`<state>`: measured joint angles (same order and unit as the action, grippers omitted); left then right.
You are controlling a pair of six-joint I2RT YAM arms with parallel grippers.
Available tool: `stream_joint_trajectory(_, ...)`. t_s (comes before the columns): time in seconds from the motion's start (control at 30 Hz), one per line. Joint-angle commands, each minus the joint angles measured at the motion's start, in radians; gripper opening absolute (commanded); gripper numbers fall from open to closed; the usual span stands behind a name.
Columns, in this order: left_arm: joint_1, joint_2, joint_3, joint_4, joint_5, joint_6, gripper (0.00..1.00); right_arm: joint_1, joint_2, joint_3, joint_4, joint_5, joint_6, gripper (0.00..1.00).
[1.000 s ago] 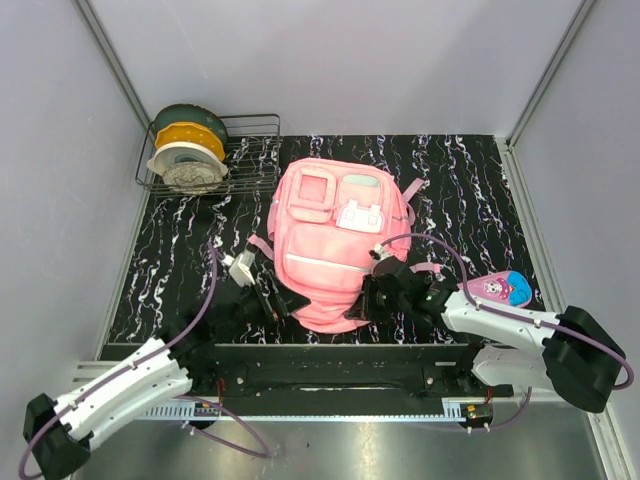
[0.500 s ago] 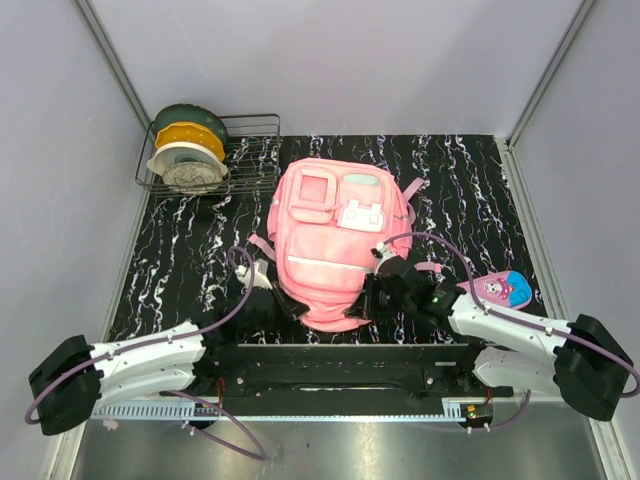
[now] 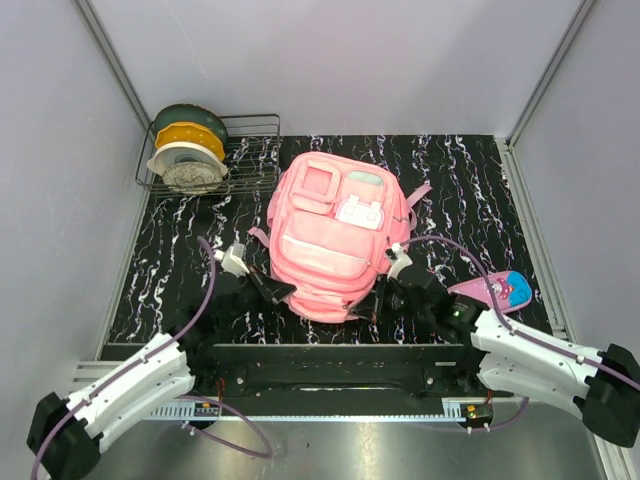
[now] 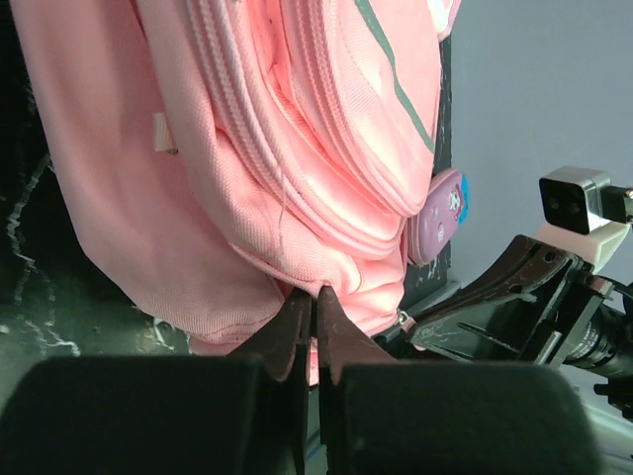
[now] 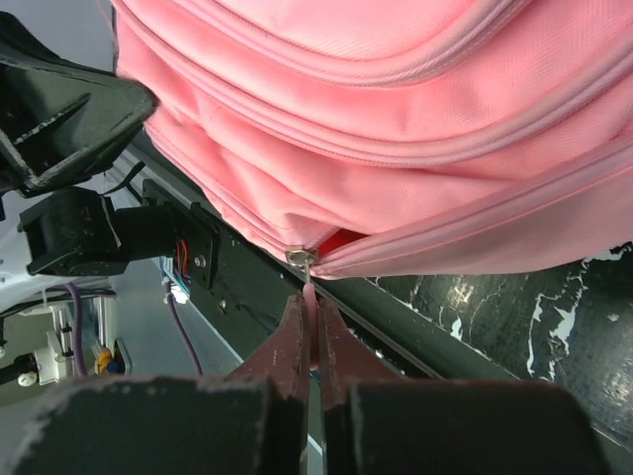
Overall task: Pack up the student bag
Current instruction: Zip the student bag at the center of the board.
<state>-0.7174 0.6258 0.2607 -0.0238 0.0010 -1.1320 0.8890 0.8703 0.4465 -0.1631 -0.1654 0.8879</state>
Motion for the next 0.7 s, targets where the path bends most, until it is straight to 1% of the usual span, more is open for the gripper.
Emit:
stream_joint_trajectory(0.0,0.160,-0.103,0.086,-0.109,-0.050,0.141,0.00,0.002,0.050,0.001,-0.219,0.076,0.009,0.00)
stream_joint_trajectory(0.17,0.255,-0.190,0.074,-0.191,0.017,0.153,0.00,0.004,0.085,0.026,-0.233,0.161,0.025,0.00)
stream_joint_trajectory(0.23,0.269,-0.198,0.071,-0.206,0.034,0.167,0.00,0.002,0.079,0.032,-0.236,0.161,0.026,0.00)
stream_joint_trajectory(0.27,0.282,-0.193,0.068,-0.202,0.043,0.172,0.00,0.002,0.076,0.035,-0.227,0.114,-0.001,0.00)
stream_joint_trajectory(0.3,0.283,-0.186,0.069,-0.200,0.051,0.178,0.00,0.004,0.070,0.038,-0.225,0.100,-0.004,0.00)
stream_joint_trajectory(0.47,0.321,-0.153,0.071,-0.153,0.082,0.190,0.00,0.002,-0.036,-0.008,-0.337,0.155,0.042,0.00)
stream_joint_trajectory(0.53,0.337,-0.138,0.075,-0.148,0.096,0.192,0.00,0.002,-0.095,-0.041,-0.365,0.135,0.091,0.00)
stream_joint_trajectory(0.57,0.348,-0.132,0.077,-0.131,0.102,0.195,0.00,0.004,-0.115,-0.055,-0.372,0.086,0.095,0.00)
stream_joint_trajectory(0.67,0.363,-0.112,0.072,-0.075,0.123,0.187,0.00,0.002,-0.163,-0.103,-0.391,0.029,0.111,0.00)
